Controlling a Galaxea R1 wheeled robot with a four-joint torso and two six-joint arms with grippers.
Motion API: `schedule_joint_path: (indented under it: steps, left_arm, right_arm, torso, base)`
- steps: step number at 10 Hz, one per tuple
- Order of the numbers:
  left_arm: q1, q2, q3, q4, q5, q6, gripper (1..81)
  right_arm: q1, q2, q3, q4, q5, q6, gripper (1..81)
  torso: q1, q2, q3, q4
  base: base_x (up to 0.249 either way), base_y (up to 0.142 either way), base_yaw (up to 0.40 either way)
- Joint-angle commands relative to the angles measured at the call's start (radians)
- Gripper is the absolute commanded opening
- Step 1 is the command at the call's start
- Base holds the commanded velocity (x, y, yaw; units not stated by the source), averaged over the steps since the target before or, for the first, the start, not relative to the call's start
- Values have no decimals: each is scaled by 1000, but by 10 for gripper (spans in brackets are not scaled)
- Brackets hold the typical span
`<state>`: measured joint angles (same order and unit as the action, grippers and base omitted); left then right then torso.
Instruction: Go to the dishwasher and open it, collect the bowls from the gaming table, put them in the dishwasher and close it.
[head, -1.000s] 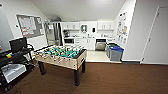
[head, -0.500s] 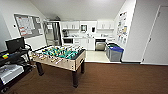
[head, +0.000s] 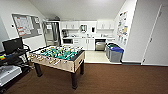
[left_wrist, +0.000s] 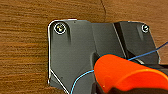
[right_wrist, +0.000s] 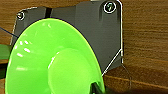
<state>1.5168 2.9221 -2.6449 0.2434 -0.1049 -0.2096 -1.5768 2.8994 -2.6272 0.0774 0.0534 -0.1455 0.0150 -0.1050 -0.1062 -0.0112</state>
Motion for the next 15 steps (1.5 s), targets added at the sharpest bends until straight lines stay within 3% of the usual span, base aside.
schedule_joint_path:
  steps: [1, 15]
  left_arm:
    - [-48, -12, 0, 11, 42, 2, 10]
    - [-48, -9, 0, 11, 40, 4, 10]
  right_arm:
    - [46, -6, 9, -8, -53, 1, 10]
    - [43, -7, 7, -8, -53, 1, 10]
  torso:
    - [0, 0, 0, 0]
    - [0, 0, 0, 0]
  base:
    - [109, 0, 0]
    - [115, -9, 0]
